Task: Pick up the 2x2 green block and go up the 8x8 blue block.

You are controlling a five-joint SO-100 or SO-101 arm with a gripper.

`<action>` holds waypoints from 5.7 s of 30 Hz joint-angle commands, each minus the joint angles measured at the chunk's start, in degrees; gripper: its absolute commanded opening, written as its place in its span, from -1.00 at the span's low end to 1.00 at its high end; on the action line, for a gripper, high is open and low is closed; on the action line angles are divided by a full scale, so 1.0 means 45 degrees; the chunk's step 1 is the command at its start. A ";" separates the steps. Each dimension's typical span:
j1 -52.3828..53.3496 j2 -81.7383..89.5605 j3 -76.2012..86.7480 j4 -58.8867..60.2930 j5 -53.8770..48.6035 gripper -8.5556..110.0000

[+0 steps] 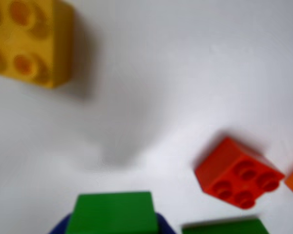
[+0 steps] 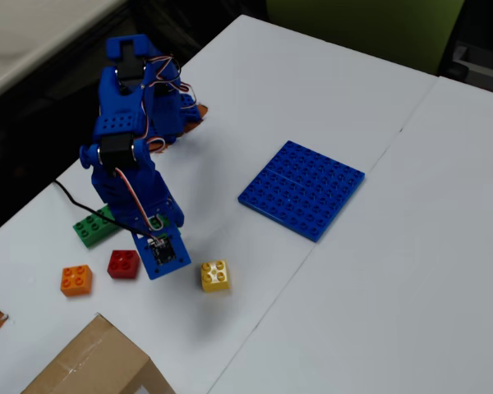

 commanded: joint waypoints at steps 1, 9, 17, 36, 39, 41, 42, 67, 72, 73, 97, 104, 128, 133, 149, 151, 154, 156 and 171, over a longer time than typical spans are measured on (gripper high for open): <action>-0.0605 0.2012 -0.0469 0.1230 -0.0430 -0.85; -0.2422 0.5469 0.0156 0.2148 -0.2090 -0.85; -0.5508 0.8145 0.1133 0.2187 -0.3164 -0.83; -1.0742 0.4648 -0.3848 0.2168 0.2910 -0.85; -1.0605 0.4023 -0.3848 0.2187 0.2949 -0.85; -1.0488 0.3535 -0.4023 0.2187 0.2812 -0.85; -1.0449 0.3281 -0.4180 0.2187 0.2812 -0.85; -1.0332 0.0098 -0.5352 0.2305 0.2812 -0.85; -1.0234 0.0312 -0.4766 0.2324 0.2773 -0.85; -1.0234 0.0352 -0.4687 0.2324 0.2773 -0.85; -0.9766 0.3047 -0.3887 0.2324 0.2754 -0.85; -0.9551 0.3086 -0.3594 0.2305 0.2500 -0.85; -0.9375 0.3145 -0.2734 0.1465 0.1777 -0.85; -0.9355 0.2949 -0.3066 0.1660 0.1758 -0.85; -0.9258 0.3438 -0.1152 0.0312 0.1426 -0.85; -0.9258 0.3711 -0.0547 -0.0078 0.1426 -0.85; -0.9258 0.3711 -0.0547 -0.0078 0.1426 -0.85; -0.9297 0.3672 -0.0547 -0.0078 0.1484 -0.85; -0.9766 0.3613 -0.0840 0.0098 0.2266 -0.85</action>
